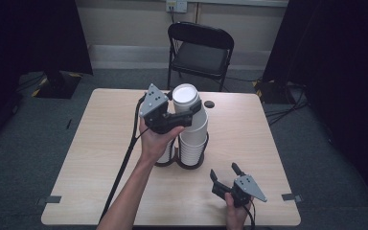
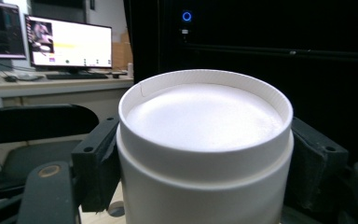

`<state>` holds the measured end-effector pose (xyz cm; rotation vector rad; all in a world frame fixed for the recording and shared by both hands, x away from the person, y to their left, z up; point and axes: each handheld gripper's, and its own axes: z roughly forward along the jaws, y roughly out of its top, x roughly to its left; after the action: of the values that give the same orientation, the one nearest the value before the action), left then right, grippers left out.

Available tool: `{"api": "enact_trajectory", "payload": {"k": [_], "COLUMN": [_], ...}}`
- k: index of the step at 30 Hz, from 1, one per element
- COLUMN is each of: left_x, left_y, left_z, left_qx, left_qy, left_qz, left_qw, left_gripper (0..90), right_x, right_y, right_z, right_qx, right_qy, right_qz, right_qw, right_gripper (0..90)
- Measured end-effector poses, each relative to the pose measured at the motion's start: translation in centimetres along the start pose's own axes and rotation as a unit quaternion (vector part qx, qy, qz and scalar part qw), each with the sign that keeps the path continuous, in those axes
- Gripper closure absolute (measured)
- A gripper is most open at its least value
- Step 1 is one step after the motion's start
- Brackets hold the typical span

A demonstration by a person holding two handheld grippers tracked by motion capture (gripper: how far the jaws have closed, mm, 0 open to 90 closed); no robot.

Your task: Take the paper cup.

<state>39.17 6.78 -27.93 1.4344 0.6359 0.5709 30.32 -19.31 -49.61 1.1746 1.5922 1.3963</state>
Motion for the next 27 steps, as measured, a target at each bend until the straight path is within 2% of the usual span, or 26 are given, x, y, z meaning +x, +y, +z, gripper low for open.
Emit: {"api": "enact_trajectory", "payload": {"k": [5,9,13,27], "left_x": [-0.4,-0.4,-0.6,-0.9], "left_y": [0.2,-0.1,-0.5,-1.5], "left_z": [-1.2,-1.8,-2.2,-5.2], "left_qx": [-0.010,-0.004,-0.002,-0.005], "left_qy": [-0.007,-0.001,-0.012,-0.007], "left_qz": [-0.005,0.000,-0.004,-0.007], "left_qw": [0.9999,1.0000,0.9999,0.9999], "left_gripper": [23.0,23.0,23.0,23.1], "right_x": [0.0,0.0,0.0,0.0], "right_y": [0.0,0.0,0.0,0.0], "right_z": [0.0,0.0,0.0,0.0], "right_qx": [-0.001,-0.001,0.001,0.001], "right_qy": [0.000,0.000,0.000,0.001], "right_qz": [0.000,-0.001,0.000,-0.002], "right_qw": [1.0000,1.0000,1.0000,1.0000], "right_gripper": [15.2,15.2,15.3,15.3]}}
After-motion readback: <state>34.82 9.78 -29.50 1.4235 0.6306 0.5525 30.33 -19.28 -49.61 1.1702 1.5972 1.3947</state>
